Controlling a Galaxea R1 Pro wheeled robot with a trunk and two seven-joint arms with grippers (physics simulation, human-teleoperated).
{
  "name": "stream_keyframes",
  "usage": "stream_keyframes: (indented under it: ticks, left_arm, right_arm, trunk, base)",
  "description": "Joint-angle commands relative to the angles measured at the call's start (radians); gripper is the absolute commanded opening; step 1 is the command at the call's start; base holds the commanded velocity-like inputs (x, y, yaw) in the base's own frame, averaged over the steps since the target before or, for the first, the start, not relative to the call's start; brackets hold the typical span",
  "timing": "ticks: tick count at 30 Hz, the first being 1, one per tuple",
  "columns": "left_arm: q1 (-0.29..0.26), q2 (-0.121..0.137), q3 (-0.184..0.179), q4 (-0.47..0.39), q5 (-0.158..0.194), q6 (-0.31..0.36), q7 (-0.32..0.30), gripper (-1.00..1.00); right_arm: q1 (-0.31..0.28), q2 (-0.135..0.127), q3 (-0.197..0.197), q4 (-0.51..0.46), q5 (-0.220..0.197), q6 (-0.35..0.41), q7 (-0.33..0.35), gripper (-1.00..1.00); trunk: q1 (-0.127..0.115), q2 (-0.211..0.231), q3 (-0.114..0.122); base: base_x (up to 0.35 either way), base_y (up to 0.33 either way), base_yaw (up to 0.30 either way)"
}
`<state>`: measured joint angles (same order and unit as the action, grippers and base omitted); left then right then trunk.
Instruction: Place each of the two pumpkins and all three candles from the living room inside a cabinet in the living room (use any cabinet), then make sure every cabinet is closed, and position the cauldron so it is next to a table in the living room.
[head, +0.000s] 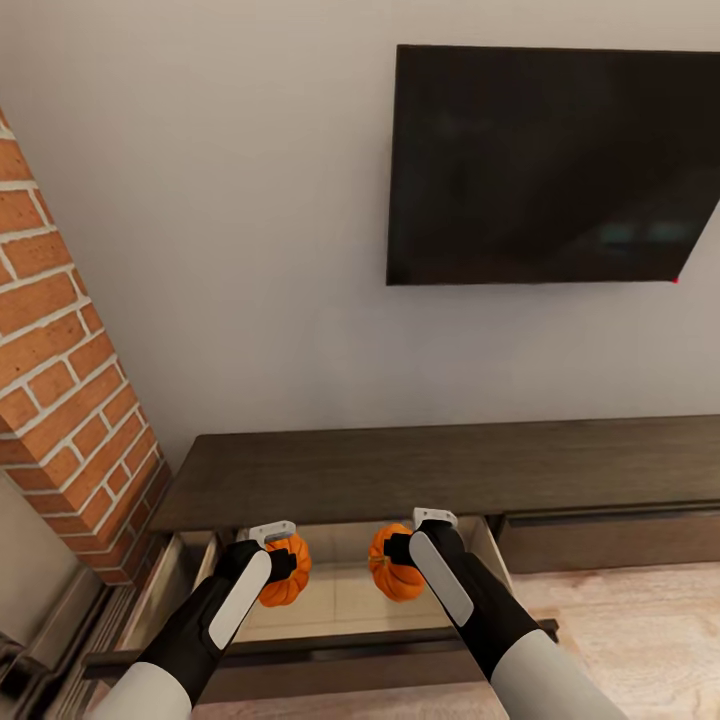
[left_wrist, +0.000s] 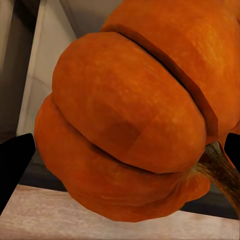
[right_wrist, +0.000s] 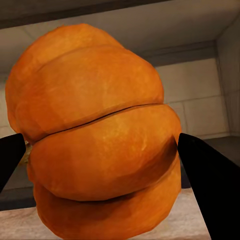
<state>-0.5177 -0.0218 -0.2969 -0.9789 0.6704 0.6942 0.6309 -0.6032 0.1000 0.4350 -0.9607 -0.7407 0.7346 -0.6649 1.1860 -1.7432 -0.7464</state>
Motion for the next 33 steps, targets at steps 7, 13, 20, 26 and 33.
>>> stream_keyframes:
  ticks: [7, 13, 20, 26, 33]
  left_arm:
    - [-0.001, 0.0, -0.002, -0.001, 0.009, 0.001, 0.012, -1.0]
    - [-0.001, 0.0, -0.002, -0.002, 0.009, 0.001, 0.012, -1.0]
    - [-0.001, 0.0, -0.002, -0.002, 0.01, 0.001, 0.012, -1.0]
    - [-0.001, 0.0, -0.002, -0.004, 0.011, 0.001, 0.013, -1.0]
    - [-0.001, 0.0, -0.002, -0.014, 0.01, 0.001, 0.014, -1.0]
  right_arm:
    - [-0.001, 0.0, 0.002, -0.001, -0.009, 0.0, -0.01, -1.0]
    - [-0.001, 0.0, 0.002, -0.001, -0.009, 0.0, -0.01, -1.0]
    - [-0.001, 0.0, 0.002, -0.001, -0.009, 0.0, -0.01, -1.0]
    - [-0.001, 0.0, 0.013, -0.001, -0.009, 0.0, -0.01, -1.0]
    - [-0.001, 0.0, 0.028, -0.001, -0.009, 0.0, -0.01, -1.0]
  trunk:
    - [0.027, -0.05, -0.023]
    - [0.05, -0.092, -0.042]
    - [0.077, -0.141, -0.064]
    - [0.1, -0.183, -0.082]
    - [0.107, -0.197, -0.089]
  base:
    - [0.0, 0.0, 0.0]
    - [0.0, 0.0, 0.0]
    - [0.0, 0.0, 0.0]
    - [0.0, 0.0, 0.0]
    - [0.0, 0.0, 0.0]
